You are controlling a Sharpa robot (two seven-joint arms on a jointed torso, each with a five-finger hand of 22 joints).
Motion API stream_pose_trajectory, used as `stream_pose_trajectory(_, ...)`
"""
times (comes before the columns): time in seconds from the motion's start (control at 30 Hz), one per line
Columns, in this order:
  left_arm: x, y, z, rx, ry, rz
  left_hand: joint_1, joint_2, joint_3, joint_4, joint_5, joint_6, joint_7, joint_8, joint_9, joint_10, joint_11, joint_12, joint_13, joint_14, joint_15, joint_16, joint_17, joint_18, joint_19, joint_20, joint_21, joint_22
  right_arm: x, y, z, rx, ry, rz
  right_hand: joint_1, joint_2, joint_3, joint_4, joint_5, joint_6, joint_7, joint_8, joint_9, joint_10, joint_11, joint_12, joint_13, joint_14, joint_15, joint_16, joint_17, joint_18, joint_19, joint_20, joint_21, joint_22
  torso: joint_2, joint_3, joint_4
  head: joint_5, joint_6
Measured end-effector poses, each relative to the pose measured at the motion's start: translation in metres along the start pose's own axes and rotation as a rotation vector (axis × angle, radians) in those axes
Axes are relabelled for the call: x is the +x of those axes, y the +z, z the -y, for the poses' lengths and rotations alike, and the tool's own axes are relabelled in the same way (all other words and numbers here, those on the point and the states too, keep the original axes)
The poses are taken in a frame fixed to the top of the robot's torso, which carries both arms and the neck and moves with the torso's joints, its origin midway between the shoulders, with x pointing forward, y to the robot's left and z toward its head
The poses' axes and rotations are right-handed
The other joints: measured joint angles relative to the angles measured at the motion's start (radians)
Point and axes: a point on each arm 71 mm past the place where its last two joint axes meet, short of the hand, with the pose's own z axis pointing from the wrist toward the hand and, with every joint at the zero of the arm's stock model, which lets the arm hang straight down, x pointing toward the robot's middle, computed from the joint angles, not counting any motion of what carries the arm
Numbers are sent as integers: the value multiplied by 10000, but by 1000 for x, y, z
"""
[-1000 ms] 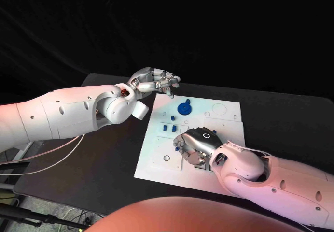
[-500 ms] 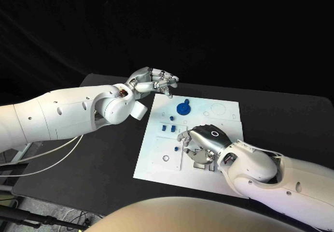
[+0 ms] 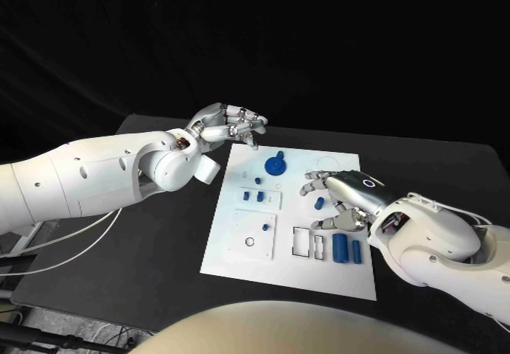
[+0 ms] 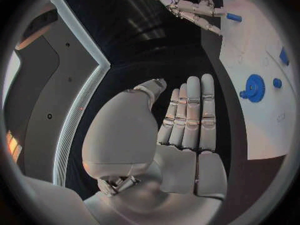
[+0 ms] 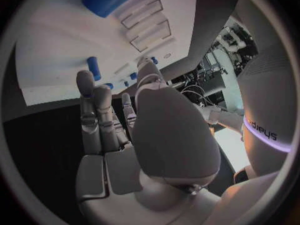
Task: Assemble the parts on the task board
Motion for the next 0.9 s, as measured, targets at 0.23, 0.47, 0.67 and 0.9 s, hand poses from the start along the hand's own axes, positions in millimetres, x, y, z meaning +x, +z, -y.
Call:
stream_pose_trajectory(0.23, 0, 1, 0, -6, -2, -9, 0, 0, 29, -28, 0, 0, 0, 0, 0, 0, 0, 0, 5, 0, 0, 0, 8, -1, 0, 0, 0, 0, -9, -6, 16, 327, -28, -242, 2, -146, -272, -3, 93, -2350, -457, -96, -886, -795, 83, -43, -175, -54, 65, 181, -84, 143, -18, 93, -395, -345, 14, 9, 2, -113, -1)
stream_pose_trajectory(0.47, 1, 1, -1, -7, -12, -35, 41, 41, 28, -28, 0, 0, 0, 0, 0, 0, 0, 0, 10, 0, 0, 0, 8, -1, 0, 0, 0, 0, -13, -2, 36, 764, -355, -207, 388, 1222, 1487, -132, -836, -730, 238, 512, -406, 2807, -815, 1489, 116, 1148, -730, 679, 601, 144, 1107, -716, 1406, 196, 22, 7, 11, -214, 44)
stream_pose_trajectory(0.67, 1, 2, -1, -10, -16, -44, 41, 41, 57, -57, 0, 0, 0, 0, 0, 0, 0, 0, 10, 0, 0, 0, 7, 0, 0, 0, 0, 0, -13, 8, 40, 706, -645, 45, 502, 1331, 2234, -177, -991, 276, 620, 854, -547, 4720, -1093, 1811, -54, 1536, -875, 876, 943, -19, 1437, -900, 2117, 518, 28, 6, 22, -262, 102)
stream_pose_trajectory(0.9, 1, 2, -1, -12, -19, -50, 41, 41, 57, -56, 0, 0, 0, 0, 0, 0, 0, 0, 9, 0, 0, 0, 7, -1, 0, 0, 0, 0, -10, 19, 40, 589, -923, 156, 362, 1191, 2906, -164, -992, 788, 787, 974, -798, 5257, -1059, 1466, -316, 1842, -851, 1184, 1433, -176, 1721, -902, 2946, 939, 33, 1, 33, -272, 108)
